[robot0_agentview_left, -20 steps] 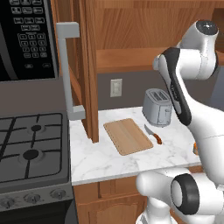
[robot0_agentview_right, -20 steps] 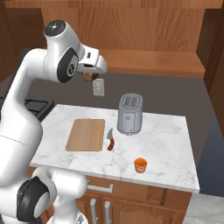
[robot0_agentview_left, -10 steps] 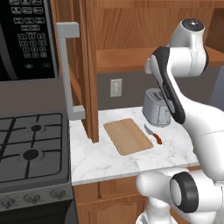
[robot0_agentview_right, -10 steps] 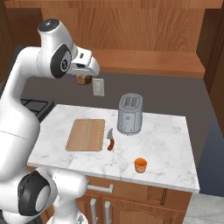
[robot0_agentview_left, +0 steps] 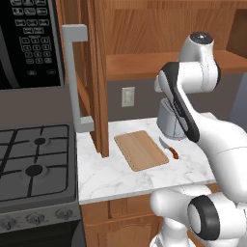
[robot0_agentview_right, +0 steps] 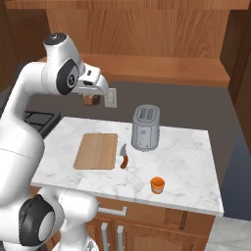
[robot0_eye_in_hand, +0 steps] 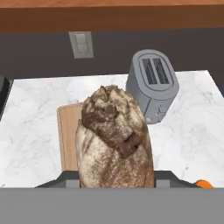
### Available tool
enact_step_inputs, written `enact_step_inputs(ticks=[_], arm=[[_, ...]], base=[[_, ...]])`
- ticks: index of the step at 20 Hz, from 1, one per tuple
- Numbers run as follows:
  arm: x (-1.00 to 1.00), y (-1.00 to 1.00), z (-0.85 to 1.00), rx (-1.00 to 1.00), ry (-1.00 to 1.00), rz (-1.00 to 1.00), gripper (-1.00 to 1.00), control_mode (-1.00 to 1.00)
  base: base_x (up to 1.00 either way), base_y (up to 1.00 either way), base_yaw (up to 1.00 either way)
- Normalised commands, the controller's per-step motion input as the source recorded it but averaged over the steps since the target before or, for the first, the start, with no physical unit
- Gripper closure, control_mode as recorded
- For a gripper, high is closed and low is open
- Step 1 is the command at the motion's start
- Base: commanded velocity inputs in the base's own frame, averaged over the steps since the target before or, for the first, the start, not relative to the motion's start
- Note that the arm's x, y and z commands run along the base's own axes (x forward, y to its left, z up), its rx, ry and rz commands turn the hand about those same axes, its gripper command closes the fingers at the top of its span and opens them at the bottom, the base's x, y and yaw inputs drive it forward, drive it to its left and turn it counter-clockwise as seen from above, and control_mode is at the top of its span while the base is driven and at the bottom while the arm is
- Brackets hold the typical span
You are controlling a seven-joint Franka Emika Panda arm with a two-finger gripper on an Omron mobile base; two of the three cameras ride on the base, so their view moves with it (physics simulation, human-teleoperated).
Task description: Pick the bread, place it on the cutting board, pick the jam, place it on the counter, and close the cabinet.
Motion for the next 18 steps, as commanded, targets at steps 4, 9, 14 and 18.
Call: enact_step_inputs(ticks=[4, 9, 14, 18], arm=[[0.00, 0.08, -0.52, 0.00, 0.00, 0.00, 1.00, -1.00], [0.00, 0.11, -0.59, 0.00, 0.00, 0.00, 1.00, -1.00], [0.06, 0.17, -0.66, 0.00, 0.00, 0.00, 1.00, -1.00], [0.39, 0.15, -0.63, 0.00, 0.00, 0.00, 1.00, -1.00]], base=[[0.00, 0.00, 0.00], [0.00, 0.00, 0.00], [0.00, 0.00, 0.00], [0.00, 0.00, 0.00]])
